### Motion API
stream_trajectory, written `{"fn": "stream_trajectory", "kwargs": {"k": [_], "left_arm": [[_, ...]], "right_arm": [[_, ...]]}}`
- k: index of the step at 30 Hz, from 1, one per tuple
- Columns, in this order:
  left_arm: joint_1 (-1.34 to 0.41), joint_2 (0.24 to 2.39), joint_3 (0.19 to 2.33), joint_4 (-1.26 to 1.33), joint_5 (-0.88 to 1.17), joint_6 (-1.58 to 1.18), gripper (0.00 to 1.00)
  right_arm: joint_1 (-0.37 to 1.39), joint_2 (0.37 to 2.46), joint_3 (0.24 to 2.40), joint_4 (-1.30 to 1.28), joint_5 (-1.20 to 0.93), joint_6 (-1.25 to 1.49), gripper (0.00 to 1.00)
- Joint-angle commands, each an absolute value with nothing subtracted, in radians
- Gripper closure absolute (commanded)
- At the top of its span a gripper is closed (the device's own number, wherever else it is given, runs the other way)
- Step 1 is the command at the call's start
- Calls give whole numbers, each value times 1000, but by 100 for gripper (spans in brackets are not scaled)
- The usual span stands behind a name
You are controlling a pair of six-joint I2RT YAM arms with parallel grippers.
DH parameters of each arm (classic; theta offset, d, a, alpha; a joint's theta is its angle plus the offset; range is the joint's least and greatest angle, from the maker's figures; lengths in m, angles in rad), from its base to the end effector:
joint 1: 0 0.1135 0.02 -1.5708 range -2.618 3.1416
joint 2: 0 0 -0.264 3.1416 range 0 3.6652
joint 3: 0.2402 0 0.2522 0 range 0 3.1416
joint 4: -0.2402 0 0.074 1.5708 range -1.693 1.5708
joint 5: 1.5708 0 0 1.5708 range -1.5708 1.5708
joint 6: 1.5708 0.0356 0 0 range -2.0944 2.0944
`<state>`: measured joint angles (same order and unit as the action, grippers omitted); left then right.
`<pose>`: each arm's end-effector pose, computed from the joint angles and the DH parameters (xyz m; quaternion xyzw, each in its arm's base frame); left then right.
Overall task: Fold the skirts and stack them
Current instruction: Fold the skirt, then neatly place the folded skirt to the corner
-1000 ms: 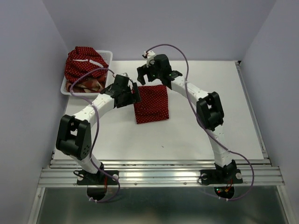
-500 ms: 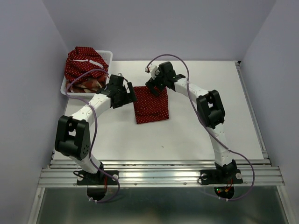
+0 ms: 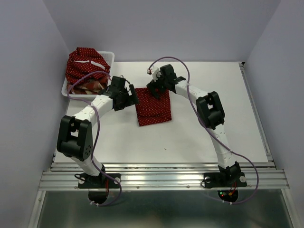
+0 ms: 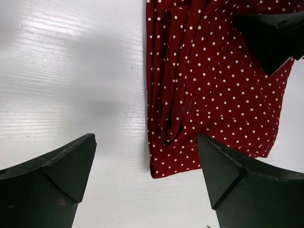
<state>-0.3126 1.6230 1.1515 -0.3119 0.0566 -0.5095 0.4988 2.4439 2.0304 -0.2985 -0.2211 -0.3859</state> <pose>0.3390 -0.1117 0.2420 -0.0799 0.9197 -0.1772 0.3411 0.4819 0.2714 0.1686 -0.4283 0.7970 0.1235 0.4075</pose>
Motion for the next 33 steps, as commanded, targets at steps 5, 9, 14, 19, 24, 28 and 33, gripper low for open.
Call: {"fn": "stream_trajectory", "kwargs": {"k": [5, 9, 14, 19, 24, 28, 33], "left_arm": [[-308, 1606, 1150, -311, 58, -495, 1], [-308, 1601, 1158, -316, 52, -497, 1], [-308, 1605, 1167, -322, 46, -499, 1], [-308, 1600, 1184, -333, 35, -500, 1], [-308, 1597, 1192, -330, 46, -497, 1], [-308, 1598, 1195, -324, 58, -492, 1], [-308, 1585, 1187, -316, 57, -491, 1]], "right_arm": [[503, 2321, 2039, -279, -245, -255, 0], [503, 2287, 2026, -259, -305, -183, 0], [503, 2365, 2077, -256, -308, -137, 0], [503, 2457, 2192, -256, -308, -57, 0], [494, 2513, 2238, -255, -316, 65, 0], [473, 2520, 2229, -224, -357, 205, 0], [443, 2517, 2165, -175, -388, 382, 0]]}}
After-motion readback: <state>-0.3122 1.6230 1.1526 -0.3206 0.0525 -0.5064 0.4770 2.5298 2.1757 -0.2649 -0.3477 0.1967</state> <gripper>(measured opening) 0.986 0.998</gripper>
